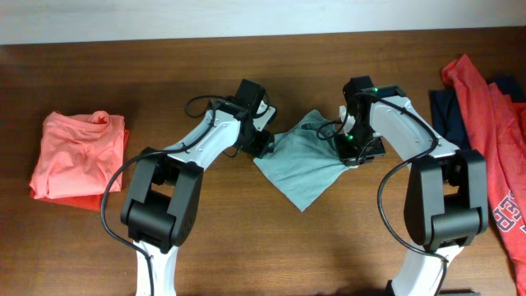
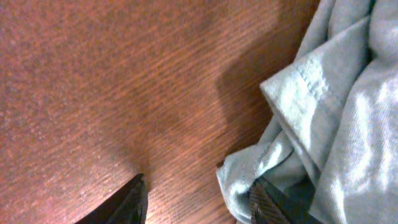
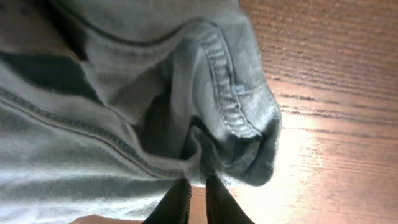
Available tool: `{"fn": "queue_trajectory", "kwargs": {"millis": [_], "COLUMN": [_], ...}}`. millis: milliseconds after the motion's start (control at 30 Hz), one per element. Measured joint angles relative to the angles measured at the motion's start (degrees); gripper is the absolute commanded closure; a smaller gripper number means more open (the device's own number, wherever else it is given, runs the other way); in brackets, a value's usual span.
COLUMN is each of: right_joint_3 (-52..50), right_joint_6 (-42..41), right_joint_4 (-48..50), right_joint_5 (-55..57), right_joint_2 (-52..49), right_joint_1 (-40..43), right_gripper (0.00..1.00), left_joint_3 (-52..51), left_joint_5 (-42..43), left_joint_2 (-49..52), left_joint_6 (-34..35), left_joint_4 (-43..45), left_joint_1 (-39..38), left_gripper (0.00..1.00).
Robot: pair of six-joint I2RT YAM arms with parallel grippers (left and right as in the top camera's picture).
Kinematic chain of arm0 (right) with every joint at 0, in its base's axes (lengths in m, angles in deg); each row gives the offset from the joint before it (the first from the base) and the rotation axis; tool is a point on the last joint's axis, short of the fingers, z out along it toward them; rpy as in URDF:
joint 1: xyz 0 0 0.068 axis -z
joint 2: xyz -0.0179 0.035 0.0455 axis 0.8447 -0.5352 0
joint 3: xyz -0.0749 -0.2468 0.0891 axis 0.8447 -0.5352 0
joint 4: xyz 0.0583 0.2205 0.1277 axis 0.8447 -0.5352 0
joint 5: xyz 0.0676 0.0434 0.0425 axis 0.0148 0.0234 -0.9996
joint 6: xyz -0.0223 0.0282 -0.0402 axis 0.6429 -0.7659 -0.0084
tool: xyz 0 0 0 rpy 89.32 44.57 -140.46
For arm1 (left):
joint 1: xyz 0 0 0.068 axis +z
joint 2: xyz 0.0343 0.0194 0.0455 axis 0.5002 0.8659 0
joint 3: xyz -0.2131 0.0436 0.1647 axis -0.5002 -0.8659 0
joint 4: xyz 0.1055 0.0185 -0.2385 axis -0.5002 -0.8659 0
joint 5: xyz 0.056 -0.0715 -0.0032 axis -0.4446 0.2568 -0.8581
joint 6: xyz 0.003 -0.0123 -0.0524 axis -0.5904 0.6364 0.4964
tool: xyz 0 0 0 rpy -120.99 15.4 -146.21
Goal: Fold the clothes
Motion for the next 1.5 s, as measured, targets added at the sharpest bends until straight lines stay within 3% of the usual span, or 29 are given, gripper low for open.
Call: {"fn": "queue_trajectory", "kwargs": {"millis": [67, 300, 533, 700, 967, 1500], "right_joint_3": [0.00, 0.00, 0.94, 1.81, 1.88, 1.88], "right_joint_6": [0.04, -0.02, 0.00, -0.04, -0.02, -0.02], "right_joint_4": [0.42, 0.59, 0.00, -3.21, -6.54, -6.88], "right_joint_5": [0.15, 0.39, 0.57, 0.57, 0.57, 0.57], "right_joint_2": [0.00, 0.72, 11.54, 17.70, 18.01, 18.03], "right_joint_1": [0.00, 0.00, 0.00, 0.00, 0.00, 0.00], "right_gripper": [0.89, 0.88, 0.81, 0.81, 0.81, 0.81], "left_joint_3": [0.22, 2.40, 6.10, 6.16, 6.47, 6.67], "left_joint_5": [0.00, 1.11, 10.88, 17.40, 25.57, 31.21], "left_joint_2": [0.00, -0.13, -1.31, -1.40, 0.39, 9.86], "left_joint_6": [0.02, -0.70, -7.39, -9.33, -10.08, -6.82], "left_joint_4": [-0.55, -1.29, 3.67, 9.51, 18.10, 20.09], "left_joint_1": [0.00, 0.02, 0.00, 0.02, 0.02, -0.22], "left_gripper": [0.46, 0.27, 0.16, 0.16, 0.15, 0.16]}}
